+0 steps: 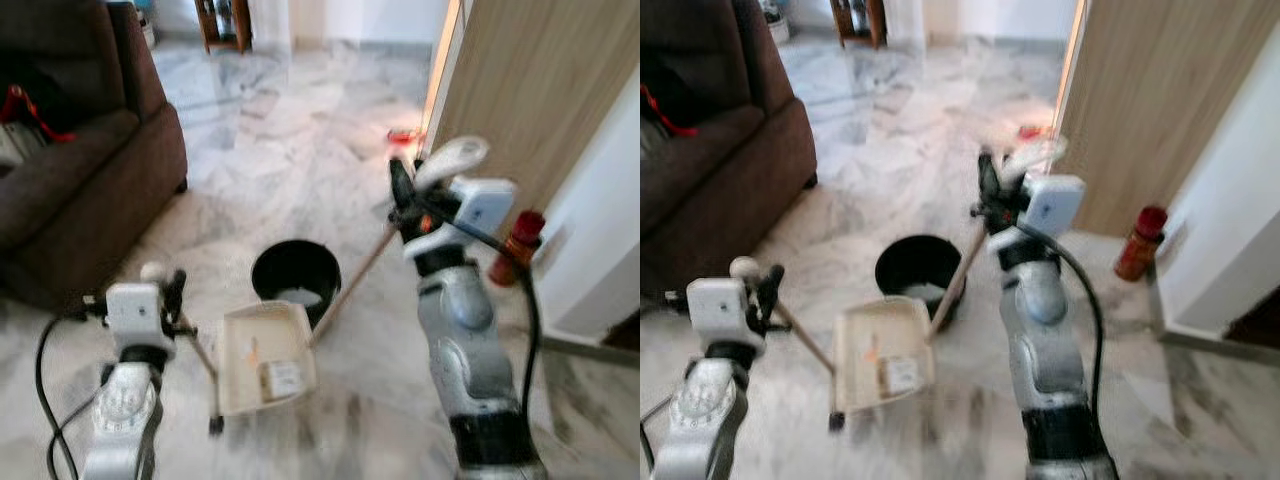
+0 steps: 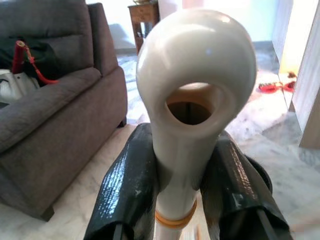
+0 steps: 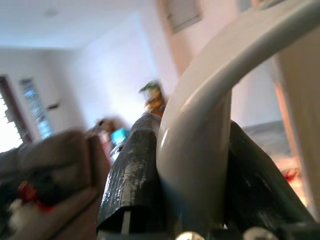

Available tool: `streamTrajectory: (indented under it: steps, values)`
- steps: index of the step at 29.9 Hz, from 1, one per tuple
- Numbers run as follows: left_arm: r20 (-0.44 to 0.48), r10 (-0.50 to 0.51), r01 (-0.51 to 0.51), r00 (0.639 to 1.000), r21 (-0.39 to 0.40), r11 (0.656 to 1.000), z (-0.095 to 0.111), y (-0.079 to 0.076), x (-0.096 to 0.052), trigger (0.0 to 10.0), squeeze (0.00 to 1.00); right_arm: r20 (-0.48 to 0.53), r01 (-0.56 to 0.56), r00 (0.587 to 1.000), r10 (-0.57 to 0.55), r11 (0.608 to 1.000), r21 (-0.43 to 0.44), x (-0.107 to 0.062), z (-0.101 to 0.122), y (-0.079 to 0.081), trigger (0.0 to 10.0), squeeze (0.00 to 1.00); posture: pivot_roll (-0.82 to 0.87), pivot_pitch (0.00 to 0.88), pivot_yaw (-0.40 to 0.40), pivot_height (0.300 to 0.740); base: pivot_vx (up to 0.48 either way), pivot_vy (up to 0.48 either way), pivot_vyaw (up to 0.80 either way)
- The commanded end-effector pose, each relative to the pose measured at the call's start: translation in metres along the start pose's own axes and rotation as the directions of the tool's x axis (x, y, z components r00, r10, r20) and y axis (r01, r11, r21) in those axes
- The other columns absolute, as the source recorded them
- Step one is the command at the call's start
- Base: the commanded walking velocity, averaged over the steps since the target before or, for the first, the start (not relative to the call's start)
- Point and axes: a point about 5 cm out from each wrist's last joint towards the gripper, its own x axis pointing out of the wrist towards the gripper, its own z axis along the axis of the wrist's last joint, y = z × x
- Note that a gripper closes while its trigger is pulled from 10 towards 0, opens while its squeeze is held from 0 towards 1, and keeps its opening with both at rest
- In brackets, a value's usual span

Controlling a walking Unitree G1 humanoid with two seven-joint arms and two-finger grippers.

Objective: Sweep floor

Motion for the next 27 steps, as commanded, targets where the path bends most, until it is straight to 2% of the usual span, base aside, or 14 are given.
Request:
streamTrajectory:
  steps: [1,8,27]
  values:
    - [0.051,0.008,-0.009,0.999,0.009,1.0,0.009,0.005,0.002,10.0,0.0,0.168,-0.041,0.985,0.041,0.999,-0.003,0.013,0.039,0.013,10.0,0.0,0.07,0.072,0.053,0.74,0.247,0.0,0.0]
    - [0.051,0.011,-0.011,0.999,0.007,1.0,0.009,0.004,0.001,10.0,0.0,0.203,-0.047,0.978,0.044,0.999,0.008,0.019,0.051,0.014,10.0,0.0,0.08,0.073,0.05,0.74,0.25,0.0,0.0]
    - [0.051,0.014,-0.014,0.999,0.002,1.0,0.008,0.004,0.0,10.0,0.0,0.164,-0.079,0.984,0.073,0.996,0.031,0.016,0.045,0.021,10.0,0.0,0.08,0.072,0.049,0.74,0.254,0.0,0.0]
